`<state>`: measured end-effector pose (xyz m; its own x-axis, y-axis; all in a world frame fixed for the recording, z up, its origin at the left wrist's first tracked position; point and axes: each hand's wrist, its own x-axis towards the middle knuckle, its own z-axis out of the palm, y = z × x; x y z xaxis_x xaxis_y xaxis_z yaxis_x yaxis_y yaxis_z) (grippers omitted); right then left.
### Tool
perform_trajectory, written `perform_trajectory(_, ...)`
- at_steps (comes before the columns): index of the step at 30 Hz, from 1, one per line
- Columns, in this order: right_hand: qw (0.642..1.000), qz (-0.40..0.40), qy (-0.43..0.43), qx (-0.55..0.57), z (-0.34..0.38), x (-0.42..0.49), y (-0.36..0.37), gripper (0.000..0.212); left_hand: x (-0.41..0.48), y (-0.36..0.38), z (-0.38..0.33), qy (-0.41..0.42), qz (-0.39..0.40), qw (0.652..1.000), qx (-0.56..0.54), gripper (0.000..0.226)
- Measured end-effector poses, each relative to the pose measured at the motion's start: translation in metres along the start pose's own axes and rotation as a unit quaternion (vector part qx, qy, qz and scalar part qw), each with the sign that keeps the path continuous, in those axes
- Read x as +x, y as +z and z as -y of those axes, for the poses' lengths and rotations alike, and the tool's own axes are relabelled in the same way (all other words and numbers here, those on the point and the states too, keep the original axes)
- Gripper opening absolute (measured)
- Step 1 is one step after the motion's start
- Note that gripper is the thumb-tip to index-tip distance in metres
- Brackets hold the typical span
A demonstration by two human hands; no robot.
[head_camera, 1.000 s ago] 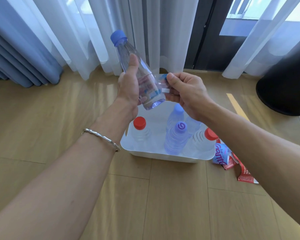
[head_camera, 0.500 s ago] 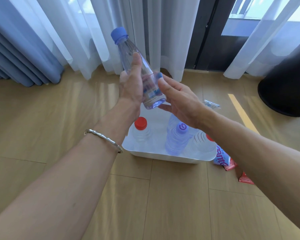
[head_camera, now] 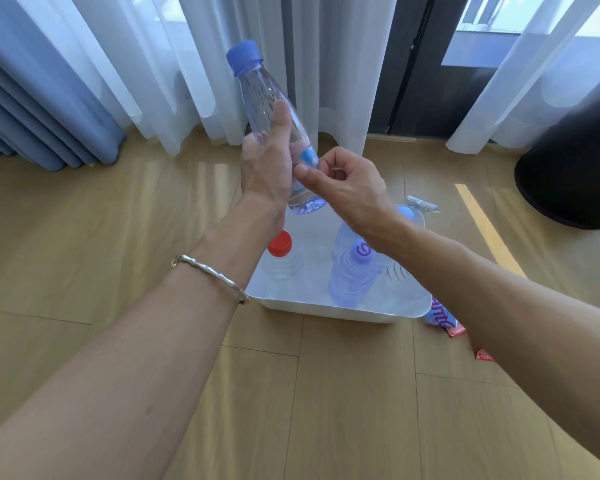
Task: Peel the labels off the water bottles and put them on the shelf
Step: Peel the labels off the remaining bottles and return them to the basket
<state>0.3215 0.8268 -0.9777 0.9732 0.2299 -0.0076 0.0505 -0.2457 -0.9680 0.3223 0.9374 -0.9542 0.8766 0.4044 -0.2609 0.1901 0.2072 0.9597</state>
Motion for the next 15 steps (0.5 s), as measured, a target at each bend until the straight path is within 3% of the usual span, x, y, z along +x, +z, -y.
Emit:
perform_trajectory(5,0.99,-0.036,-0.05,-0.129,-0.0043,-0.0036,0.0049,0.045,-0.0001,0.0003,0.0014,-0.029,-0.002,0.998,-0.057,0.059)
perform_trajectory(15,0.99,0.011,-0.05,-0.129,-0.009,-0.0068,0.0032,0.058,-0.0056,0.0021,-0.0032,-0.031,0.021,0.998,-0.041,0.058)
